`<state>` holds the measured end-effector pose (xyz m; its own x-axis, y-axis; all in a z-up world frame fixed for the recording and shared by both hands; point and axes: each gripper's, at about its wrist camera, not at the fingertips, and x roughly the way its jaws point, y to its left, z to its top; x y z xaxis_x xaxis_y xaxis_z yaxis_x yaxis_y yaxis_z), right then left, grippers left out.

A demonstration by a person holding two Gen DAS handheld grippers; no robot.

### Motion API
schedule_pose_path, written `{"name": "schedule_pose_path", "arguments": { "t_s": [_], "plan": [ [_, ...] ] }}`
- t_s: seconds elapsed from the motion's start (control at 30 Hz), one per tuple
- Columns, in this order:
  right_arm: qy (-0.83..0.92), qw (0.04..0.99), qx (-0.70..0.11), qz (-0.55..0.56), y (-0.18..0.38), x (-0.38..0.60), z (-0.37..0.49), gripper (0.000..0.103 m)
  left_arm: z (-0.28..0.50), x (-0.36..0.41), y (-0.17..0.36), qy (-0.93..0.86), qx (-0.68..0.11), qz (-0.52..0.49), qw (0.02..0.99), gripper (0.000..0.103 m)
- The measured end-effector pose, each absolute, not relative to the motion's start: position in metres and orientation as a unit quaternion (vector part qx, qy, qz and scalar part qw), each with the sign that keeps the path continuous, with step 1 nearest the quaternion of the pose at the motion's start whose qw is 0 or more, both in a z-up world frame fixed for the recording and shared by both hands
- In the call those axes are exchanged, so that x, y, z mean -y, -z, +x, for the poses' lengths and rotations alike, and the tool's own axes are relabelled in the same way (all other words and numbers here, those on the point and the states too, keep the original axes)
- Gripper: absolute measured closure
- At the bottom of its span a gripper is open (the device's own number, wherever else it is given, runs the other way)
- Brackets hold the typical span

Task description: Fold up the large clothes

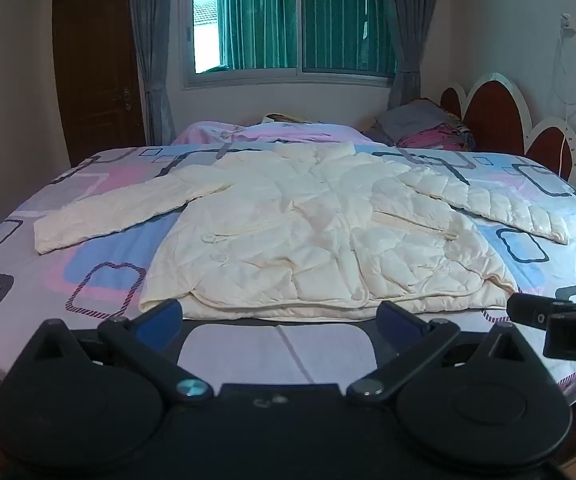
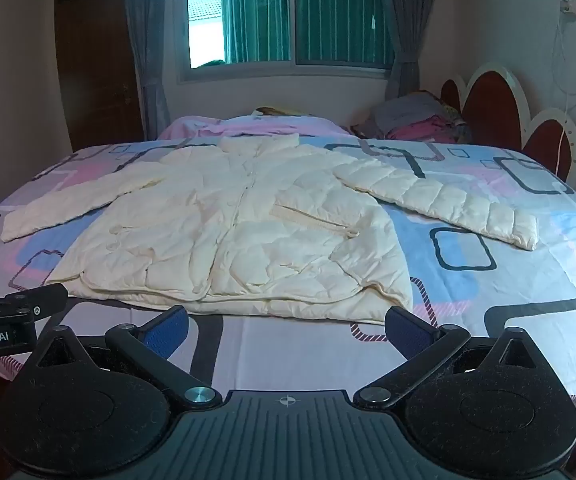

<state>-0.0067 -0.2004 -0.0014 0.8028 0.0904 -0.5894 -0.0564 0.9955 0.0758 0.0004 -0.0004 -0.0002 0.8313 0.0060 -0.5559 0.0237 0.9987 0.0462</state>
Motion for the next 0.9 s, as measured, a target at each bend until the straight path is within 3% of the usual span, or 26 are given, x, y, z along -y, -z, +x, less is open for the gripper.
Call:
{"name": "schedule_pose_path", "arguments": {
  "t_s": [0.9],
  "plan": [
    [-0.036, 0.95, -0.308, 0.036, 0.0006, 0.2092, -0.0033, 0.0, -0.0025, 0.0002, 0.0002, 0.007, -0.292, 0.022, 0.956, 0.0]
  ]
}}
